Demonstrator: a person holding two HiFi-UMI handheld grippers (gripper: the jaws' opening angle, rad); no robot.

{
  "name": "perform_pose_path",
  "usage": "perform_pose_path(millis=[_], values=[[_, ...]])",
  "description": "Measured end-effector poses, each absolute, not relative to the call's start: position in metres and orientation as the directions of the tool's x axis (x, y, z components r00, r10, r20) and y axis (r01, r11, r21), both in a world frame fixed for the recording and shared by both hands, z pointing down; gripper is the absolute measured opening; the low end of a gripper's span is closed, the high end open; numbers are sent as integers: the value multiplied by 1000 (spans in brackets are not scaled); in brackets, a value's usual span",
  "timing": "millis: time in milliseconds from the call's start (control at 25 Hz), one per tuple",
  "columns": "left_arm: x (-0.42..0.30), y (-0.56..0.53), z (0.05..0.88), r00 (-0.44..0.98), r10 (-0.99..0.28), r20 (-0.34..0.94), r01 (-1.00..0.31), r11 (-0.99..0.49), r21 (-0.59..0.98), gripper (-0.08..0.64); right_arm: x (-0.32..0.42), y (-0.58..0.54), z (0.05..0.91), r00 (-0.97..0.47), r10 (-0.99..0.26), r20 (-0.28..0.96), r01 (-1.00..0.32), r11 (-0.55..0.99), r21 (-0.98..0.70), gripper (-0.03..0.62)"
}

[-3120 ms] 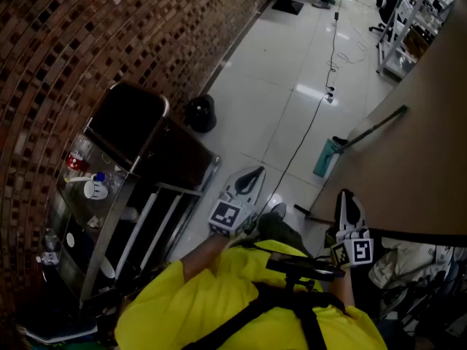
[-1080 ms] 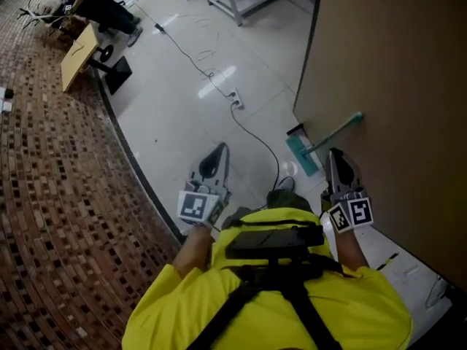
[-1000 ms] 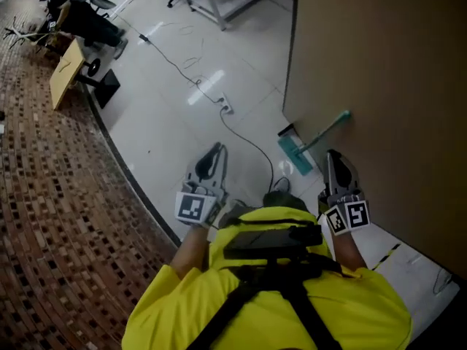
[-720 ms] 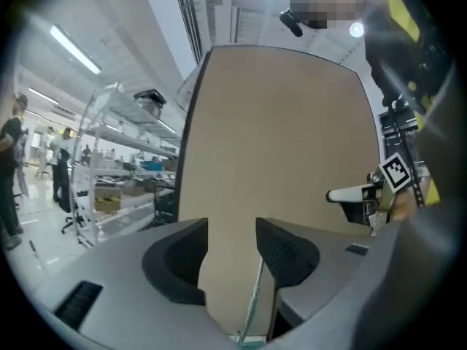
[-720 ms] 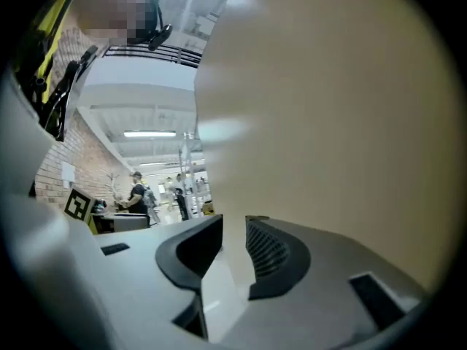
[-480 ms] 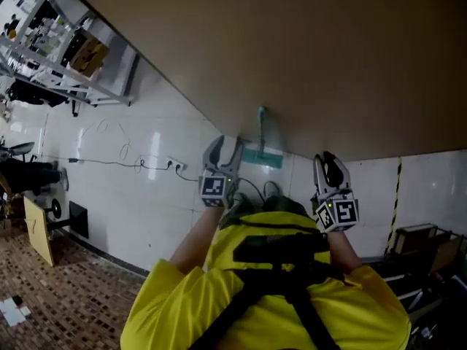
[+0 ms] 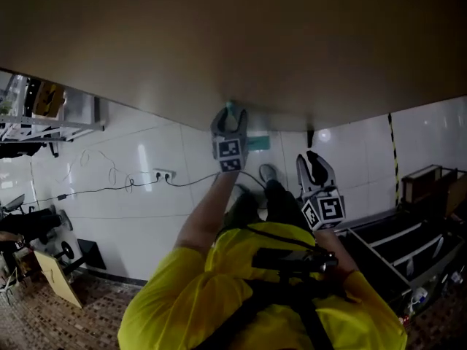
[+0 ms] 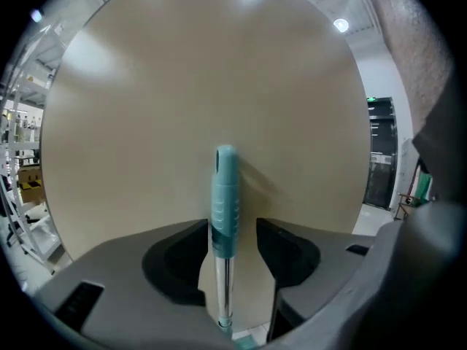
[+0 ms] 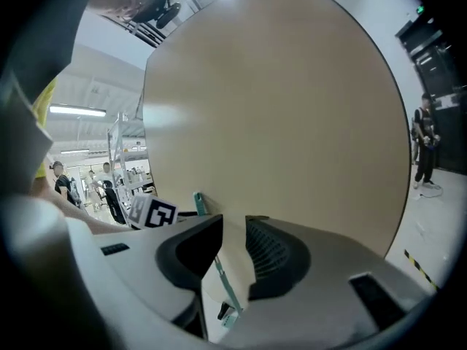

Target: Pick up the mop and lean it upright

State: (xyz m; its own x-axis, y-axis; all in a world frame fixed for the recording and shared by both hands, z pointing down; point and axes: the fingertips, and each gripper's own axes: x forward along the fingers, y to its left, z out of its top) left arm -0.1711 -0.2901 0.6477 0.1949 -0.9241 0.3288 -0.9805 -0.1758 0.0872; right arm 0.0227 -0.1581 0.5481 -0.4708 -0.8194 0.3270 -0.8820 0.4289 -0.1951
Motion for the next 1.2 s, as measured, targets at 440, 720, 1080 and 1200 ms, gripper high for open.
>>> perform_pose_path(millis=[440,720,1080,1200], values=[[-168,-279,642,114,-950,289,-993,-97,71,112,61,-145,548,-423,-833,357,-906,389,-168,104],[-166,-198,568,224,-949,223,-974,-208,91,112,63,-153,529,-446,-839,311,-895,415,-163,104],[-170,-160,382,301,-953,-38,-950,-303,71,110,84,-167,494,-431,-872,232,-901,406,-151,104],[-168,-146,339,323,-942,-89,-943,-329,56,110,89,-168,485,-420,-882,213,-906,394,-155,104]])
